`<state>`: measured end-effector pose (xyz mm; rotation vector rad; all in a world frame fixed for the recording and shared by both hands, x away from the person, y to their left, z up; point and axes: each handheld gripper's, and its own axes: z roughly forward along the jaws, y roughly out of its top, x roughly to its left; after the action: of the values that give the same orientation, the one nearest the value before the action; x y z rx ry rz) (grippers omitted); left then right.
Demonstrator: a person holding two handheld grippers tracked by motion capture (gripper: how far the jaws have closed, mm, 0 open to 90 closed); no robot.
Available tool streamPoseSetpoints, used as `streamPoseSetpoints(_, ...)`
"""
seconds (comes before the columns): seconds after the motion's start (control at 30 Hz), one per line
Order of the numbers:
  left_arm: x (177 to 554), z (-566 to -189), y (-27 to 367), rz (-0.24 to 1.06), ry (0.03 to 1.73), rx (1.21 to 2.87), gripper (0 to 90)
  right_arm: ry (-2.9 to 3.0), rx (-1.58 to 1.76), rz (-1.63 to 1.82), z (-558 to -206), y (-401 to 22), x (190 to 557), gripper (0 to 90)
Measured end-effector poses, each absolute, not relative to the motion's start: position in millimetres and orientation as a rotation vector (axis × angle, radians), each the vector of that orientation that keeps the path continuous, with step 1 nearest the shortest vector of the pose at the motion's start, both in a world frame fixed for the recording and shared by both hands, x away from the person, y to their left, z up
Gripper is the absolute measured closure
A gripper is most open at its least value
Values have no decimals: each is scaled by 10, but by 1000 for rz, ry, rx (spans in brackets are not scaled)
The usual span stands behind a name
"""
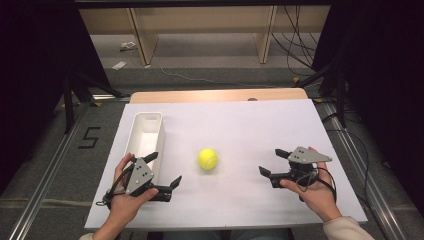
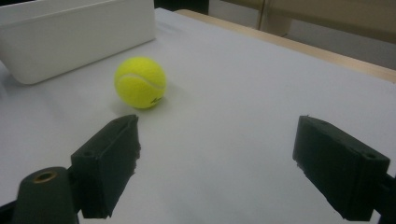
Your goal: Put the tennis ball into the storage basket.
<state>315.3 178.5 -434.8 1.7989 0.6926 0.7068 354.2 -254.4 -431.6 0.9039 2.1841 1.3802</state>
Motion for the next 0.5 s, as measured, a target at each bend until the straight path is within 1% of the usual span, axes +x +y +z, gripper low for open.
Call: streamPoseSetpoints(0.5,3151,-4348,1782,706,692,1797,0,2204,878,1388,-4313,-2399,3583,156)
